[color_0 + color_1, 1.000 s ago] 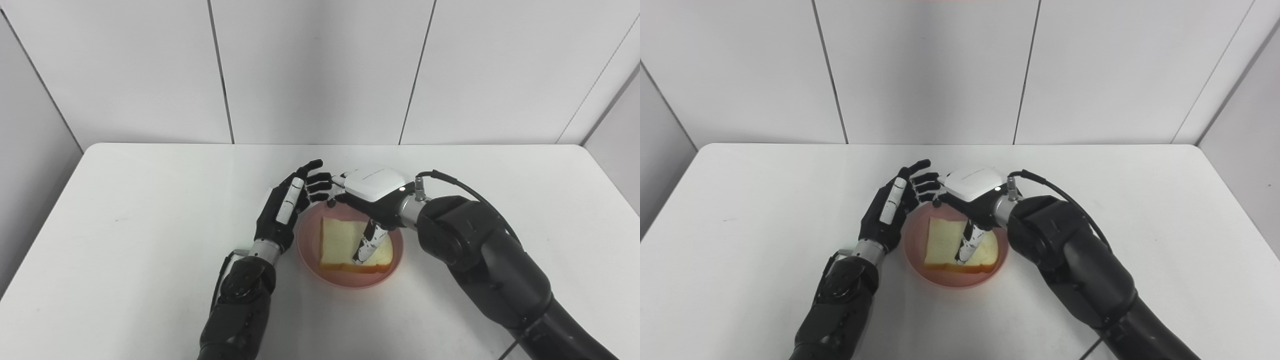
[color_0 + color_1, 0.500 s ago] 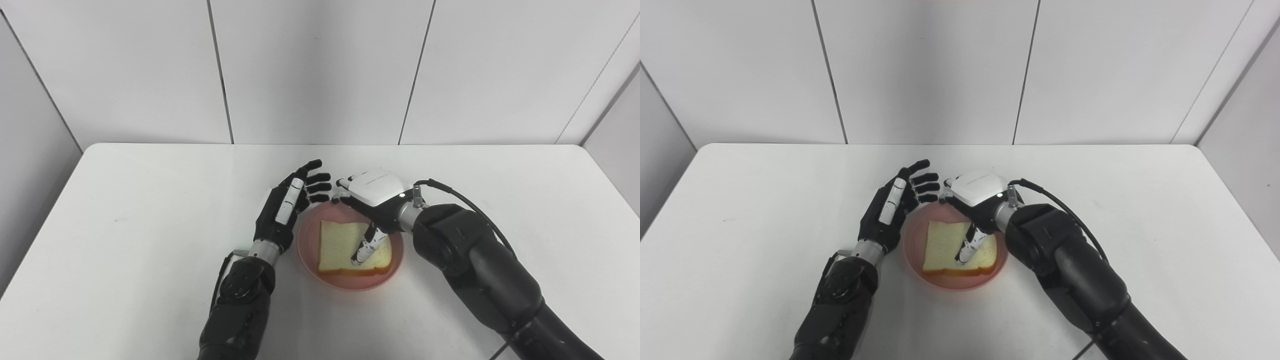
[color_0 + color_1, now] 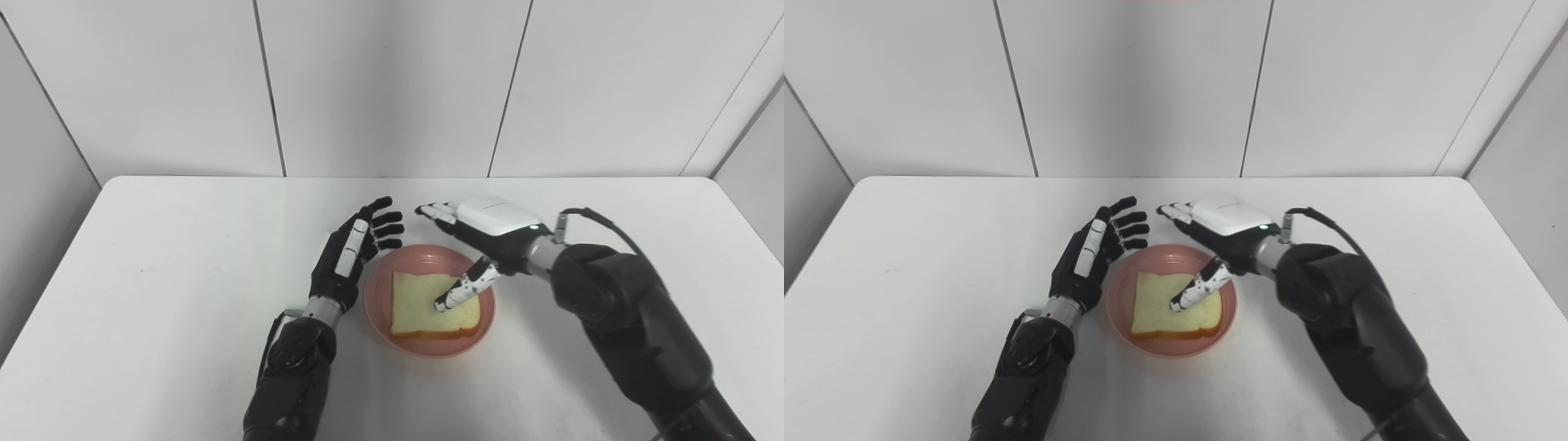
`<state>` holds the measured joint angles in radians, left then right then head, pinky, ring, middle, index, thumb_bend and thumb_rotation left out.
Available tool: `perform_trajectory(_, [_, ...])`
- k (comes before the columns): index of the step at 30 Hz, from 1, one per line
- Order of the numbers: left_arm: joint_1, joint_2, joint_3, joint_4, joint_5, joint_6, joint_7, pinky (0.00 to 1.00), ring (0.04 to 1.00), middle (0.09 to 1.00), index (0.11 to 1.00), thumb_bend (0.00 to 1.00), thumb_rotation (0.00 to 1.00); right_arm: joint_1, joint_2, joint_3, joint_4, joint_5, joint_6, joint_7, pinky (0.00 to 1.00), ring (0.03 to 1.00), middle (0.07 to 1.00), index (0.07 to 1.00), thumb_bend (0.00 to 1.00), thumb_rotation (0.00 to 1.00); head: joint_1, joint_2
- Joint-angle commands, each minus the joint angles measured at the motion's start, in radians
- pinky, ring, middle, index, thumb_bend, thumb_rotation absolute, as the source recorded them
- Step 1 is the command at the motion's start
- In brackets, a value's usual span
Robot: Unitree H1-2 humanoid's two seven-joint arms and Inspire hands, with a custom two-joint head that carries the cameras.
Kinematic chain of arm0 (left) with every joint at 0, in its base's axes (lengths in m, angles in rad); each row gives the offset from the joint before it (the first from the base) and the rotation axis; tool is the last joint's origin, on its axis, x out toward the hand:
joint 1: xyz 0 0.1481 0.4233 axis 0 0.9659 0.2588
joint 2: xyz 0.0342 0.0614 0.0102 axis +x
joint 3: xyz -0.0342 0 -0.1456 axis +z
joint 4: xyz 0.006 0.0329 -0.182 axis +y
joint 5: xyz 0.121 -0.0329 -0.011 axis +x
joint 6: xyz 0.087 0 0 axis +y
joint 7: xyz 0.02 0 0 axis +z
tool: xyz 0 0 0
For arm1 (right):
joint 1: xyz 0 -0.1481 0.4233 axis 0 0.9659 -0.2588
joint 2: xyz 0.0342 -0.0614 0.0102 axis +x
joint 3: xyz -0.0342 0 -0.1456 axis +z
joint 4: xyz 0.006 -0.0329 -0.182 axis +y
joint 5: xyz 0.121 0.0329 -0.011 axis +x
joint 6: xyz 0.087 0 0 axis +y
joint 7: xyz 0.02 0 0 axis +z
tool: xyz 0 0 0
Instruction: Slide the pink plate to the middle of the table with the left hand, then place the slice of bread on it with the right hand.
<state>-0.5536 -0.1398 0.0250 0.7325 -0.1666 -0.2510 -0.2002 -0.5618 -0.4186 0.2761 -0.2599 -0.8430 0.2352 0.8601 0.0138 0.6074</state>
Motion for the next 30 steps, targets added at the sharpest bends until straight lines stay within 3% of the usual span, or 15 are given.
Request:
perform_trajectory(1, [0.087,0.010,0.014,0.021,-0.017,0.084,0.007,0.64,0.705,0.708,0.725,0.76,0.78,0.001,-0.029,-0.044,-0.029,0.048,0.010,-0.041,1.00,1.000,1.000,1.000,1.00,0.56,0.001,-0.001])
perform_trajectory(6, [0.103,0.011,0.016,-0.054,-0.015,0.109,0.029,0.64,0.707,0.710,0.720,0.74,0.80,0.066,-0.057,-0.096,0.007,0.117,-0.025,-0.130,1.00,1.000,1.000,1.000,1.00,0.69,0.000,0.000])
perform_trajectory(10, [0.124,0.004,0.006,-0.126,0.020,0.099,0.069,0.68,0.737,0.739,0.736,0.72,0.81,0.127,-0.039,-0.163,0.071,0.229,-0.089,-0.271,1.00,1.000,1.000,1.000,1.00,0.69,-0.005,-0.001])
perform_trajectory(13, [0.149,-0.006,-0.013,-0.176,0.102,0.067,0.147,0.81,0.865,0.861,0.798,0.75,0.84,0.170,-0.008,-0.210,0.156,0.316,-0.153,-0.386,1.00,1.000,1.000,1.000,1.00,0.77,-0.004,-0.001])
perform_trajectory(17, [0.180,-0.032,-0.021,-0.248,0.166,0.064,0.229,0.99,0.992,0.985,0.914,0.84,0.86,0.212,0.074,-0.284,0.242,0.447,-0.124,-0.485,1.00,1.000,1.000,1.000,1.00,0.98,-0.009,0.001])
perform_trajectory(19, [0.188,-0.038,-0.026,-0.269,0.188,0.069,0.255,1.00,0.997,0.994,0.925,0.84,0.86,0.221,0.123,-0.326,0.275,0.521,-0.126,-0.534,1.00,1.000,1.000,1.000,1.00,0.99,-0.010,0.001])
perform_trajectory(20, [0.191,-0.040,-0.027,-0.277,0.197,0.073,0.265,1.00,0.999,0.998,0.942,0.76,0.87,0.225,0.145,-0.345,0.290,0.554,-0.134,-0.560,1.00,1.000,1.000,1.000,1.00,1.00,-0.010,0.001])
perform_trajectory(24, [0.198,-0.037,-0.037,-0.306,0.255,0.090,0.315,1.00,1.000,1.000,0.969,0.70,0.90,0.238,0.231,-0.412,0.361,0.690,-0.201,-0.645,1.00,1.000,1.000,1.000,1.00,1.00,-0.014,-0.001])
perform_trajectory(30, [0.193,-0.021,-0.046,-0.332,0.285,0.108,0.330,1.00,1.000,1.000,0.977,0.70,0.93,0.244,0.254,-0.409,0.395,0.759,-0.205,-0.689,1.00,1.000,1.000,1.000,1.00,1.00,-0.016,-0.001])
